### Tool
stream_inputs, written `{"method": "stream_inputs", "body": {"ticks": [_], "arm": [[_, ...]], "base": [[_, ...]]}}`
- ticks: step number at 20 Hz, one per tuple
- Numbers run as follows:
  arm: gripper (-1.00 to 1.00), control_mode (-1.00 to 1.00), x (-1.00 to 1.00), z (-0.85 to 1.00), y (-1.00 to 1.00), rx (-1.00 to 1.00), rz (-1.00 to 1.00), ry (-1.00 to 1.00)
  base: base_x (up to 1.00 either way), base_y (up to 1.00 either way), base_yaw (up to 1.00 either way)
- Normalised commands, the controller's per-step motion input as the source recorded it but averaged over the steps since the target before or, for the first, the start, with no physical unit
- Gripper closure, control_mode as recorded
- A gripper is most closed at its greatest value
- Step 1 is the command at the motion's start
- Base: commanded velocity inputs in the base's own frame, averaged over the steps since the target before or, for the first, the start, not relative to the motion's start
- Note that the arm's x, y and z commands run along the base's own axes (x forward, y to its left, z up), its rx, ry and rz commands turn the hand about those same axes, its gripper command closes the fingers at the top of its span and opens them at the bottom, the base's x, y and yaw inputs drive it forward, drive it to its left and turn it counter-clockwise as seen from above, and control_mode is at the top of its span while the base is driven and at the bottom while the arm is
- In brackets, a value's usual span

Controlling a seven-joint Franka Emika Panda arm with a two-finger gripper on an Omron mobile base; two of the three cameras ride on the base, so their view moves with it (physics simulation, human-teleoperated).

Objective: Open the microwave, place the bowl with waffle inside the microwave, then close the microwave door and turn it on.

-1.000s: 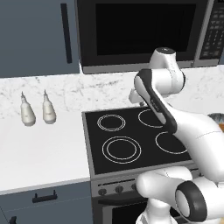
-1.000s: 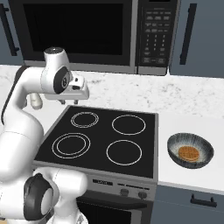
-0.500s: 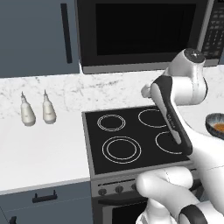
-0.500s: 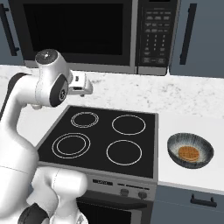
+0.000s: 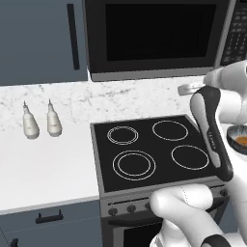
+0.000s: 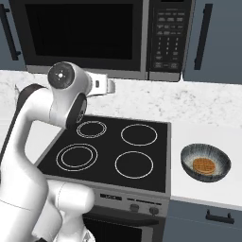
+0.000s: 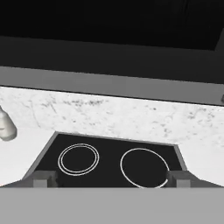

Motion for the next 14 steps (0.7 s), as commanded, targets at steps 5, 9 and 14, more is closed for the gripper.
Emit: {"method": "stream_inputs", "body": {"ticks": [5, 9, 14], "arm": [[-1.00, -1.00, -0.05, 0.28, -0.27, 0.00, -0.01, -0.19], [-1.00, -1.00, -0.15, 0.17, -0.16, 0.00, -0.01, -0.18], [-1.00, -1.00, -0.01, 0.29, -0.01, 0.00, -0.04, -0.10]], "base": [[0.00, 0.00, 0.00], [0.00, 0.00, 0.00], [0.00, 0.00, 0.00]]}}
